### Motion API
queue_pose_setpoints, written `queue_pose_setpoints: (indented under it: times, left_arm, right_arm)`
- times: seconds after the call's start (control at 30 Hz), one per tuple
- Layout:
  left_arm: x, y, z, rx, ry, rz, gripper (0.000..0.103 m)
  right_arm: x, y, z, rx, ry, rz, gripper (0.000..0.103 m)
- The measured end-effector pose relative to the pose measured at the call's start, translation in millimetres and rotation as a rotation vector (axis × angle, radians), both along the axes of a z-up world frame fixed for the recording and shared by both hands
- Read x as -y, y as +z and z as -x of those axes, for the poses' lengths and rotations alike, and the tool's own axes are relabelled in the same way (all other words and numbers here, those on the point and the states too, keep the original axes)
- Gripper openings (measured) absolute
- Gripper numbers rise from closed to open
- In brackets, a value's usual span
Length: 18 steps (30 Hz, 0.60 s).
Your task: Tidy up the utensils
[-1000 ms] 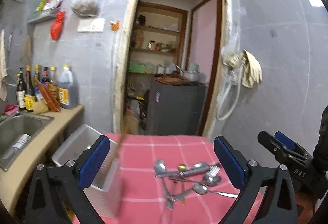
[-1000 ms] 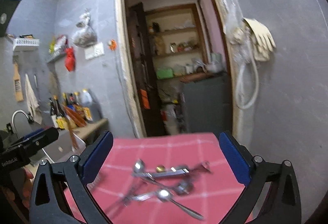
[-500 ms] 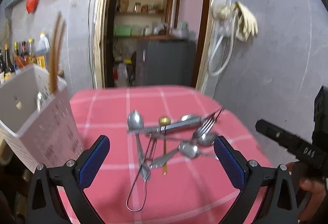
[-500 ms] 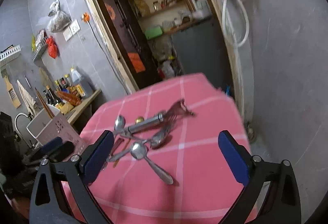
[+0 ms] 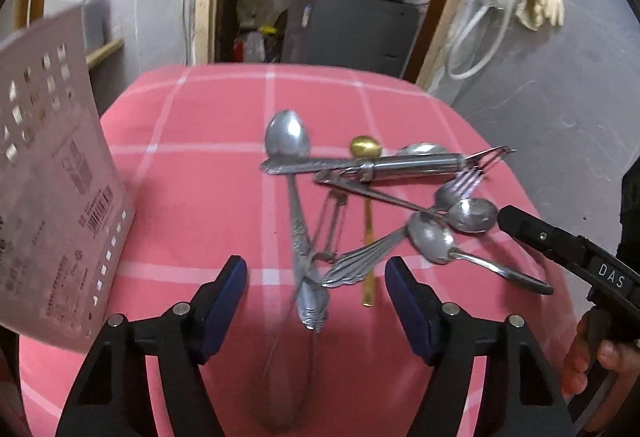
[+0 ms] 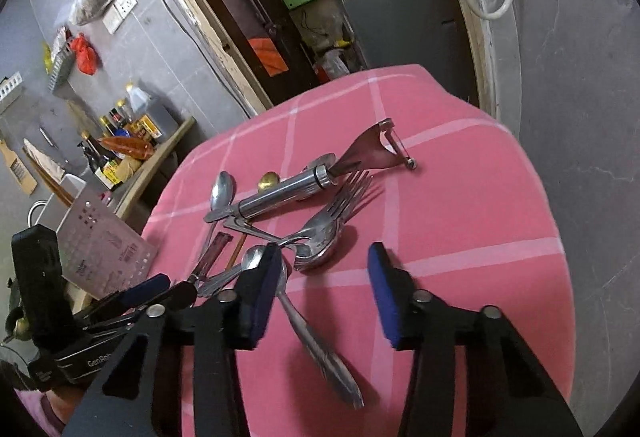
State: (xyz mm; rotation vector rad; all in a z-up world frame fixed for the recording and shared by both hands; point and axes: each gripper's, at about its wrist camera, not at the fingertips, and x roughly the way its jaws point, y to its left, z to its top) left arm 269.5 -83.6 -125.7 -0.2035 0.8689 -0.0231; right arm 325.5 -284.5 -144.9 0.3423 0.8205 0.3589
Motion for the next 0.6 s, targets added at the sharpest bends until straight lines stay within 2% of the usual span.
queue_pose_setpoints:
  times: [0.07,0.17,0.27,0.33,0.4,0.47,0.6]
  left_arm:
    - [-1.3,-3.3,-4.0,-0.020,0.003,-0.005,0.062]
    - [1.6,-1.8,-9.3,-0.030,-0.013,-0.037,0.054]
    - [6.6,-1.3,-14.8,-0.048,-0.025,-0.098,0.039]
    - [9.5,0.5,-16.2,-0.056,-0.052,-0.107,0.028]
    - [12.3,2.8,-16.0,-0.071,-0.068,-0.117,0.018]
    - [14.5,5.3,-16.1,-0.086,-0.081,-0.127,0.018]
    - [5.1,8.5,-12.1,-0.081,-0.065,-0.043,0.017]
  right_arm:
    - [-3.4,-1.6,-2.7,-0.011,-0.004,-0.002,0.037]
    - [-8.3,-4.8,-8.4,-0.037,-0.012,0.004,0.028]
    - [-12.6,-7.8,-11.8,-0.061,-0.026,-0.004,0.023]
    - [-14.9,-9.0,-12.1,-0.069,-0.037,-0.006,0.020]
    - [-16.4,-10.6,-9.4,-0.077,-0.059,-0.025,0.010]
    - [-13.0,-9.6,-5.5,-0.068,-0.079,-0.050,0.007]
    - [-8.6,2.9,10.1,-0.008,-0.107,-0.058,0.005]
